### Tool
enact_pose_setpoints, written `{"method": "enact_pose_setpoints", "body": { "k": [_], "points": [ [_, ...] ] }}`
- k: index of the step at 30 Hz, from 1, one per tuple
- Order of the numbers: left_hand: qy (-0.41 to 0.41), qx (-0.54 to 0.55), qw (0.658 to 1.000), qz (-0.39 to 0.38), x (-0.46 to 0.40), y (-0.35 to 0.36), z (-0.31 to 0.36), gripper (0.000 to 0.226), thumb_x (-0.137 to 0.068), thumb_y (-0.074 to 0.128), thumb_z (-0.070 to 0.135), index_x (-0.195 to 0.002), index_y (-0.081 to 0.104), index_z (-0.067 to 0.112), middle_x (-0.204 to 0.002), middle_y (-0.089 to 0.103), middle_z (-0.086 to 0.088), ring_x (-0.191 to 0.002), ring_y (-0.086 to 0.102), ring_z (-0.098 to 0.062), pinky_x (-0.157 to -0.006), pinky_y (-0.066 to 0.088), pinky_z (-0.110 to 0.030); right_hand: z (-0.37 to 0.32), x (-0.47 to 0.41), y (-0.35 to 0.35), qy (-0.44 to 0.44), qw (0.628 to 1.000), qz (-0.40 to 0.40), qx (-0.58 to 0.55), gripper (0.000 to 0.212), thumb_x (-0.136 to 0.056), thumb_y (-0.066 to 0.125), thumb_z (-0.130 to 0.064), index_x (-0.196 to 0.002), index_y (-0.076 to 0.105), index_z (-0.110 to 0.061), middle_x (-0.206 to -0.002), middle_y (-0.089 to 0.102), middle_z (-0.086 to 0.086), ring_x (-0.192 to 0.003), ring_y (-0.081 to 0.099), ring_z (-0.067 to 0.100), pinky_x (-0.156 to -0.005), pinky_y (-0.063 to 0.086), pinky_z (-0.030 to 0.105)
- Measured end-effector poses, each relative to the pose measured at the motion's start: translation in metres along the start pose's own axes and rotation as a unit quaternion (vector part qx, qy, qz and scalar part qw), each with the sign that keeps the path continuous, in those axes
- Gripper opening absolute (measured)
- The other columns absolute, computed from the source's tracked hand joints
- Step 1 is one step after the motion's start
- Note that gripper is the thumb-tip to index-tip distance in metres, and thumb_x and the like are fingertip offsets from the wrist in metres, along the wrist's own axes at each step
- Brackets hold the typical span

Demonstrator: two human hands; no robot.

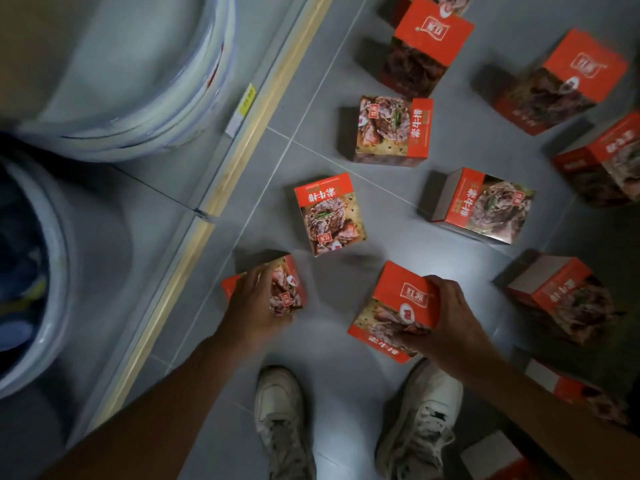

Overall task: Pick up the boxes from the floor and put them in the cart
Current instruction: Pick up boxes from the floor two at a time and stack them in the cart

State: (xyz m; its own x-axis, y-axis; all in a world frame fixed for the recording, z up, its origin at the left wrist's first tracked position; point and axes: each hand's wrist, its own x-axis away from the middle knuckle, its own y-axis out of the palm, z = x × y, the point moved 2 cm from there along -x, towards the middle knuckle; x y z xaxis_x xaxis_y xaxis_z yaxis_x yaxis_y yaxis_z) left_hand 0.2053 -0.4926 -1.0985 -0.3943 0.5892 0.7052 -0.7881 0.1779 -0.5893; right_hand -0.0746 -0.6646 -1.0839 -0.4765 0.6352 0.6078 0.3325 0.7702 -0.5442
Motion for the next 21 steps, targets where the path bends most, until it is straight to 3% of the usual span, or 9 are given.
{"method": "enact_pose_setpoints", "body": {
  "k": [4,7,10,13,16,18,21],
  "points": [
    [-0.017,0.005,1.000,0.015,-0.047,-0.009,-0.008,0.115,-0.059,0.095,0.024,-0.153,0.030,0.016,-0.155,0.034,-0.011,-0.143,0.027,-0.029,-0.113,0.028,-0.037,-0.005,-0.019,0.012,-0.032,0.998,-0.003,-0.046,0.098,-0.052,0.099,-0.039,-0.128,0.037,-0.039,-0.116,0.046,-0.021,-0.107,0.054,-0.004,-0.079,0.047,0.010],
    [-0.010,-0.045,0.998,-0.046,-0.085,-0.005,-0.020,0.132,-0.051,0.099,0.027,-0.157,0.021,0.020,-0.160,0.027,-0.010,-0.147,0.024,-0.029,-0.119,0.027,-0.043,0.003,-0.033,0.021,-0.048,0.997,-0.016,-0.055,0.097,-0.054,0.097,-0.043,-0.130,0.037,-0.039,-0.119,0.046,-0.023,-0.111,0.052,-0.008,-0.076,0.046,0.005],
    [-0.016,-0.092,0.988,-0.124,-0.115,0.003,-0.039,0.131,-0.040,0.100,0.040,-0.152,0.033,0.028,-0.152,0.032,-0.002,-0.141,0.033,-0.026,-0.116,0.033,-0.042,0.010,-0.047,0.028,-0.066,0.996,-0.012,-0.055,0.098,-0.055,0.098,-0.041,-0.131,0.036,-0.038,-0.123,0.046,-0.017,-0.113,0.052,-0.005,-0.080,0.046,0.006],
    [0.006,-0.097,0.982,-0.161,-0.121,0.014,-0.053,0.120,-0.033,0.088,0.062,-0.143,0.047,0.035,-0.134,0.025,0.014,-0.138,0.028,-0.019,-0.117,0.031,-0.039,0.017,-0.056,0.032,-0.071,0.996,-0.008,-0.051,0.097,-0.055,0.097,-0.042,-0.128,0.034,-0.039,-0.122,0.044,-0.018,-0.111,0.050,-0.010,-0.079,0.044,0.000],
    [0.057,-0.022,0.985,-0.162,-0.104,0.026,-0.055,0.127,-0.033,0.080,0.073,-0.147,0.045,0.029,-0.145,0.037,0.007,-0.137,0.039,-0.017,-0.115,0.036,-0.038,0.021,-0.048,0.034,-0.052,0.997,-0.002,-0.053,0.097,-0.055,0.097,-0.041,-0.128,0.034,-0.039,-0.123,0.045,-0.016,-0.109,0.053,-0.004,-0.080,0.045,0.006],
    [0.044,0.034,0.986,-0.160,-0.085,0.031,-0.058,0.128,-0.039,0.084,0.070,-0.150,0.039,0.027,-0.144,0.050,0.002,-0.130,0.052,-0.017,-0.109,0.044,-0.039,0.018,-0.037,0.032,-0.051,0.997,0.009,-0.051,0.097,-0.054,0.098,-0.038,-0.128,0.035,-0.039,-0.123,0.046,-0.015,-0.110,0.054,-0.001,-0.082,0.044,0.009],
    [0.045,-0.011,0.996,-0.078,-0.057,0.032,-0.061,0.114,-0.048,0.081,0.060,-0.149,0.032,0.038,-0.142,0.047,-0.005,-0.131,0.047,-0.028,-0.106,0.043,-0.046,0.010,-0.017,0.024,-0.053,0.998,0.014,-0.044,0.098,-0.053,0.099,-0.034,-0.127,0.035,-0.040,-0.123,0.044,-0.017,-0.111,0.052,-0.005,-0.081,0.043,0.007]
  ]
}}
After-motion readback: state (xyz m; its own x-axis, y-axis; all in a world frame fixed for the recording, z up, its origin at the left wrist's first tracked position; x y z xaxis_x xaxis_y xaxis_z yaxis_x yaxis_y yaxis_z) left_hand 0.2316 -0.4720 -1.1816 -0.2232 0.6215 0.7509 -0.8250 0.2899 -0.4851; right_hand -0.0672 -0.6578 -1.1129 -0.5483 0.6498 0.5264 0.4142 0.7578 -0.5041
